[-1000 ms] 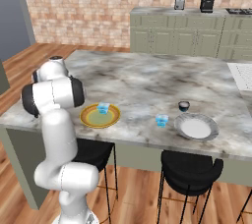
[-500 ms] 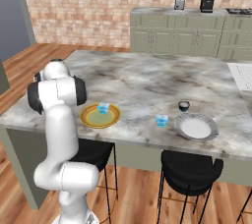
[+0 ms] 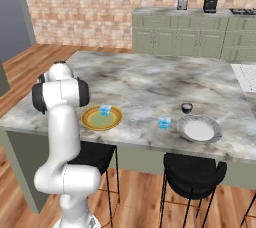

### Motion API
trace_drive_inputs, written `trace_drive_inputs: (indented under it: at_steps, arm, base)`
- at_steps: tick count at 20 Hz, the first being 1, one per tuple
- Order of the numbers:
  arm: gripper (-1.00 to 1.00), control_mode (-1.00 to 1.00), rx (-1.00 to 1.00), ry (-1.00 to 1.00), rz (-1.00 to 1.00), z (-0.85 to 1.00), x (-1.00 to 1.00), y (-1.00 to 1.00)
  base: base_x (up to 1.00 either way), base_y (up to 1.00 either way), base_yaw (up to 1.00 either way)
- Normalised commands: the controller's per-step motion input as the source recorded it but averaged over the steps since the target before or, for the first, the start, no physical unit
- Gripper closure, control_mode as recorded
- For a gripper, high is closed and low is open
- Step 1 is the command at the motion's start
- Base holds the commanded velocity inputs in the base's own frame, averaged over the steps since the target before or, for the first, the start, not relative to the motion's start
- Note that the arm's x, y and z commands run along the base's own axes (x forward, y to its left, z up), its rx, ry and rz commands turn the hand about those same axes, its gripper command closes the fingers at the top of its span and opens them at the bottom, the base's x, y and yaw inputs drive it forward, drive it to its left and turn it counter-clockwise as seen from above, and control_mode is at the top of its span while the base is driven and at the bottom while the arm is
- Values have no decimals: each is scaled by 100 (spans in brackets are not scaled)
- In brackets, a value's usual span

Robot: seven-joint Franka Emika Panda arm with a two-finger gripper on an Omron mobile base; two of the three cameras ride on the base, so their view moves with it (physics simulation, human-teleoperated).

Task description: Place two yogurt containers on each plate.

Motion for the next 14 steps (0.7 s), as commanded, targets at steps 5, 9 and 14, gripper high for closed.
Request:
trace_drive_inputs:
  at_steps: [5, 9, 14]
  arm:
    - [-100, -100, 0, 0, 0, -19, 21, 2]
    - [-100, -100, 0, 0, 0, -20, 23, 0]
    - [-100, -100, 0, 1, 0, -17, 18, 0]
  base:
    - [0, 0, 0]
    - [0, 0, 0]
    - [0, 0, 0]
